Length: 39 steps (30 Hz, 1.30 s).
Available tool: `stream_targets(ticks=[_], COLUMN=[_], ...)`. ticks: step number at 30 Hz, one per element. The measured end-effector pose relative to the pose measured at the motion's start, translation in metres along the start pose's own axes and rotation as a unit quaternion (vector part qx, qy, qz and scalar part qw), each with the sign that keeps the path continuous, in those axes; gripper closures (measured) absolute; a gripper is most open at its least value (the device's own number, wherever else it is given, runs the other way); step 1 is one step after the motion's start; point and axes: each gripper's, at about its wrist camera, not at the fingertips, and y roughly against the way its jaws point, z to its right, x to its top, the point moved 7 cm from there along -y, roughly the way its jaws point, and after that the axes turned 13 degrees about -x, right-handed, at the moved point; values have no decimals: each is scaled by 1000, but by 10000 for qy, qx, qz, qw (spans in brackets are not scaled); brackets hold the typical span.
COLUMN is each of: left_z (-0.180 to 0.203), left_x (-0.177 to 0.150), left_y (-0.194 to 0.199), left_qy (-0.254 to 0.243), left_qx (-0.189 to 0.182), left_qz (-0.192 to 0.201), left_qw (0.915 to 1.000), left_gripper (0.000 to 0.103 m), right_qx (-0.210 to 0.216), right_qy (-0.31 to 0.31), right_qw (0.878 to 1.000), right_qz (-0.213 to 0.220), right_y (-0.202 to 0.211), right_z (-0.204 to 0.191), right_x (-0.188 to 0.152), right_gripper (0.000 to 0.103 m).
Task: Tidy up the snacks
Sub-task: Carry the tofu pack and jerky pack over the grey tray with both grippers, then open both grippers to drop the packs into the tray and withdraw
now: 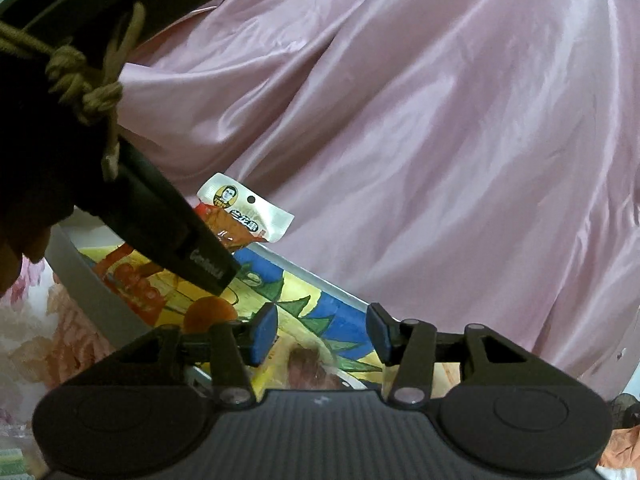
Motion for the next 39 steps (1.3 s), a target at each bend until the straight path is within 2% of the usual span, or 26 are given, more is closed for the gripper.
stream_targets(ticks=[2, 4, 7, 12, 16, 19, 26, 31, 39], left_z=[0, -2, -9, -22, -27, -27, -25, -23, -20], left_x=[1, 2, 5, 13, 19, 22, 20, 11, -16], left_y=[5, 9, 19, 43, 71, 98, 158, 195, 238], left_qy=[40, 92, 177, 431, 587, 581, 793, 986, 1119], left_qx=[19, 59, 230, 427, 448, 457, 345, 204, 76], left_qz=[77, 127, 215, 392, 615, 866, 1360, 1474, 1493], left_qw=[10000, 9999, 9993, 9974, 9954, 9935, 9869, 9839, 9824], left_gripper=[43, 33, 24, 11, 5, 2, 1, 1, 1], right_qx=[18, 40, 20, -98, -212, -323, -393, -455, -465], right_qy=[28, 62, 87, 82, -117, -329, -1103, -1451, -1376], right_qw=[10000, 10000, 9999, 9995, 9988, 9975, 9913, 9862, 9878], right_qz=[15, 43, 125, 274, 429, 540, 605, 650, 555], right_y=[1, 0, 4, 13, 31, 49, 85, 112, 160], right_z=[-1, -2, -1, 7, 20, 31, 60, 76, 84], right_x=[1, 3, 8, 20, 31, 42, 59, 65, 51], right_gripper=[40, 32, 22, 12, 4, 1, 0, 0, 0])
